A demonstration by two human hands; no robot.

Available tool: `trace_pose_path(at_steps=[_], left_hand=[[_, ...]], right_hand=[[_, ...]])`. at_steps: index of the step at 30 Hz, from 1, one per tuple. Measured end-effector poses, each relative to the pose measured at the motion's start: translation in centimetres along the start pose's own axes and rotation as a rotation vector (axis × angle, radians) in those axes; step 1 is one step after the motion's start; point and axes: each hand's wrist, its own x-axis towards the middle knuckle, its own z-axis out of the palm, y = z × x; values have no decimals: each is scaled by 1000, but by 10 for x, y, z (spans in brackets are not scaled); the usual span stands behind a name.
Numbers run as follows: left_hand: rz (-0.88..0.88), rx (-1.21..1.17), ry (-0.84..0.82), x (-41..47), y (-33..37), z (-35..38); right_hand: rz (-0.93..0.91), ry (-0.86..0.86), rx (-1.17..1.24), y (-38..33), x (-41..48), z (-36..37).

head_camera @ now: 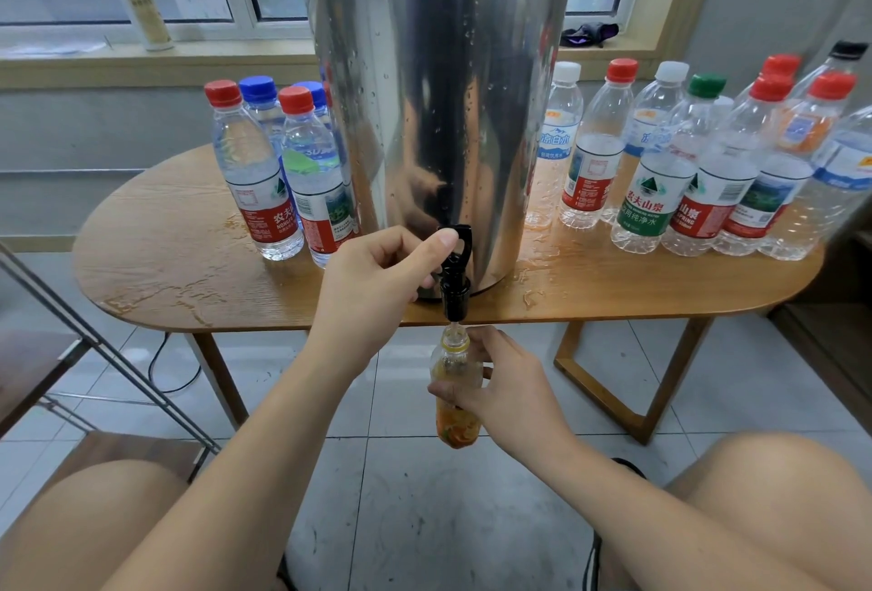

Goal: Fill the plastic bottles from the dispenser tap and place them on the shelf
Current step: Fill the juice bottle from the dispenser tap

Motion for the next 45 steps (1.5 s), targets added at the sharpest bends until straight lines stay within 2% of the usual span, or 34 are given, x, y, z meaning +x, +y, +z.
trace_pose_path(at_steps=[45], left_hand=[[-18,14,5,-1,3,1]], right_hand=[[31,-14,-39,-6,0,-4]])
